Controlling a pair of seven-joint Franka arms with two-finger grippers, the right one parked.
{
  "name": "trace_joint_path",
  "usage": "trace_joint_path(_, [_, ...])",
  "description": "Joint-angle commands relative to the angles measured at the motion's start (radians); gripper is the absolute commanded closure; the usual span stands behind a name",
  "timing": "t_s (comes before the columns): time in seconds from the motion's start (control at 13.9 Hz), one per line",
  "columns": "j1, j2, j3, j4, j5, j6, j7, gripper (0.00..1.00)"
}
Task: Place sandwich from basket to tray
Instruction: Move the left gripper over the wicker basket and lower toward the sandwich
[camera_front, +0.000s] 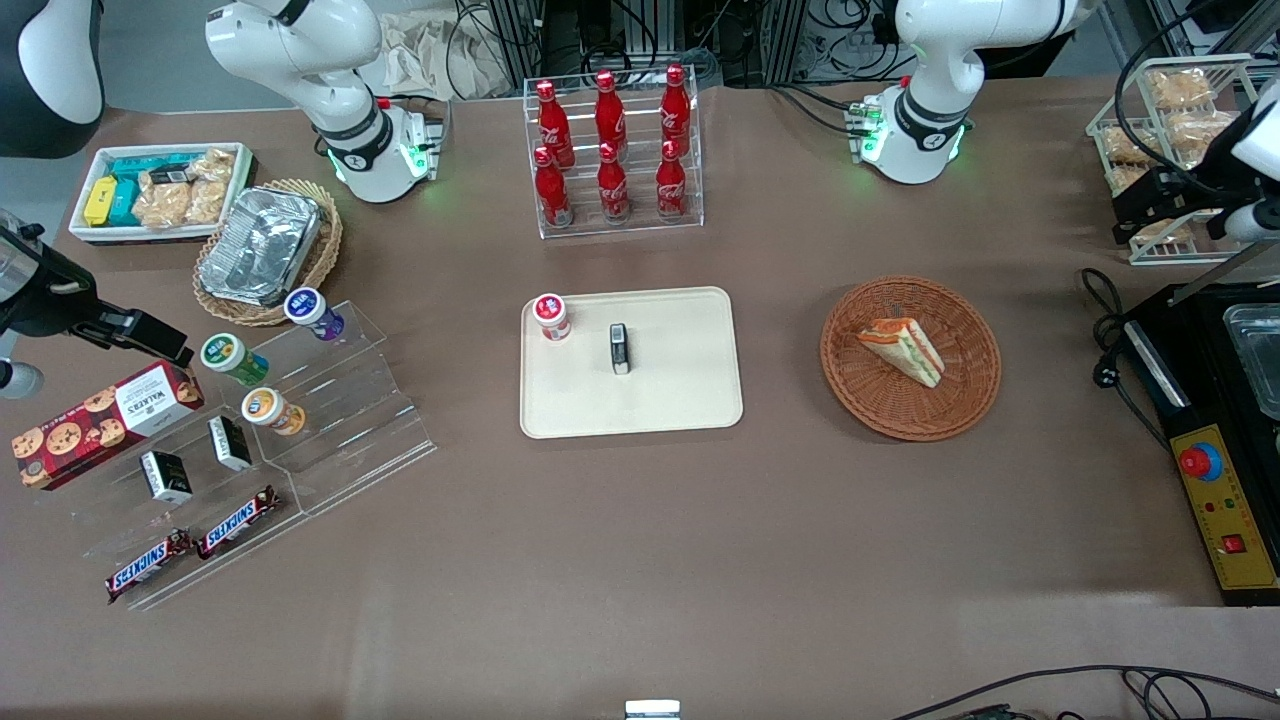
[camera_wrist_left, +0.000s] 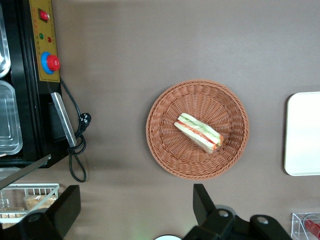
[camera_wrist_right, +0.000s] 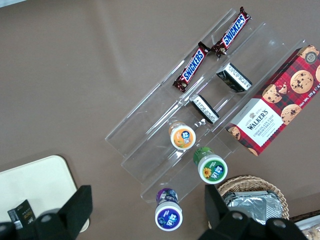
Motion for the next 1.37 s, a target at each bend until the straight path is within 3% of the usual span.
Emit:
trace_joint_path(0.0, [-0.012, -0.024, -0.044, 0.018, 0.014, -0.03, -0.014, 0.0])
trace_joint_path(0.5, [-0.021, -0.034, -0.098, -0.048, 0.017, -0.091, -0.04, 0.0])
trace_joint_path(0.86, [-0.018, -0.099, -0.137, -0.277, 0.016, 0.123, -0.112, 0.0])
trace_joint_path(1.3, [-0.04, -0.028, -0.151, -0.335, 0.016, 0.19, -0.265, 0.0])
